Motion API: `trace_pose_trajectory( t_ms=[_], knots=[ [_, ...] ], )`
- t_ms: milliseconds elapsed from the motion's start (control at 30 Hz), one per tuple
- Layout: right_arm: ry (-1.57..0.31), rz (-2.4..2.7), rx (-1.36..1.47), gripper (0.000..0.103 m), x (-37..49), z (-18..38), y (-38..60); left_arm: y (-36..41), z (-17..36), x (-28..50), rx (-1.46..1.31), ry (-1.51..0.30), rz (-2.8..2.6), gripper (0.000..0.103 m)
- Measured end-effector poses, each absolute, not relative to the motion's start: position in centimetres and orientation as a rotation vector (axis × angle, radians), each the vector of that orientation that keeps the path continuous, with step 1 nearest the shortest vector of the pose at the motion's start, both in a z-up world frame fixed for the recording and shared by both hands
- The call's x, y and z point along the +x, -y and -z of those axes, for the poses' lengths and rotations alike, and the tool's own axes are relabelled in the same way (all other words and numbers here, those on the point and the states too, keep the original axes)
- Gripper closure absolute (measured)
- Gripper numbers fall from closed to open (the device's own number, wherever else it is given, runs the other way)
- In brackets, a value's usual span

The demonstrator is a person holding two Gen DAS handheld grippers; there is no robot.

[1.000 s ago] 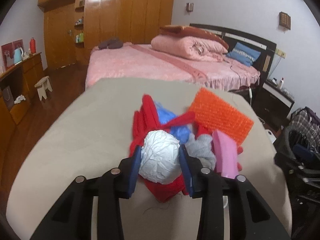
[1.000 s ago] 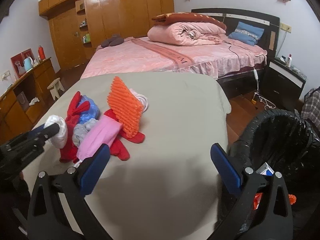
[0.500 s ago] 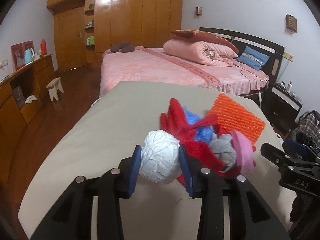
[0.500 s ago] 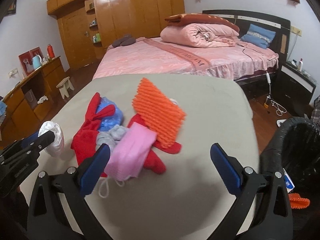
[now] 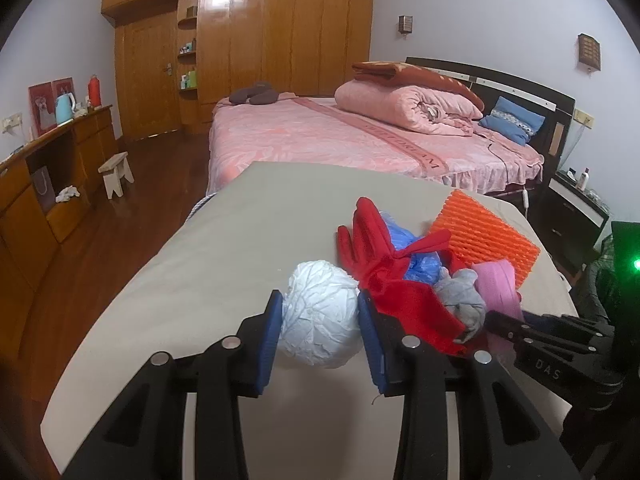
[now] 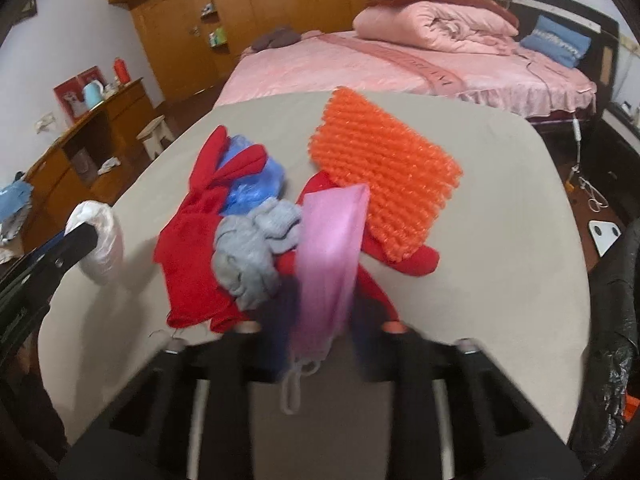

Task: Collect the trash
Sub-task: 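Grasp the pink face mask with the right tool while the left tool holds the tissue ball, then carry the tissue ball and pink mask over the bin, releasing the ball from the left tool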

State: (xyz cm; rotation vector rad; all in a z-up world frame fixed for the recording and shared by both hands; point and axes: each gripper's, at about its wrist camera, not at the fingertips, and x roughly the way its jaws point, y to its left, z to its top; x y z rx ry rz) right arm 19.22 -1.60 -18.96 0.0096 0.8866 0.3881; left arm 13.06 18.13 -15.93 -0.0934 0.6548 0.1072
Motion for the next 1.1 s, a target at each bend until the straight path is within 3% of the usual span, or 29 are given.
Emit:
trace_pose_trajectory(
  t_ms=[100, 1100],
  knots=[
    [-0.865, -0.406, 0.014, 0.091, 18.5, 18.2, 2.0, -17.6, 15.6, 13.0, -0.089, -0.651, -0.097, 0.065],
    [-0.627, -0.354, 0.085, 0.091, 12.5, 5.4, 12.9, -5.9, 6.8, 11.8, -0.034, -0.524, 0.103, 0.065]
  ],
)
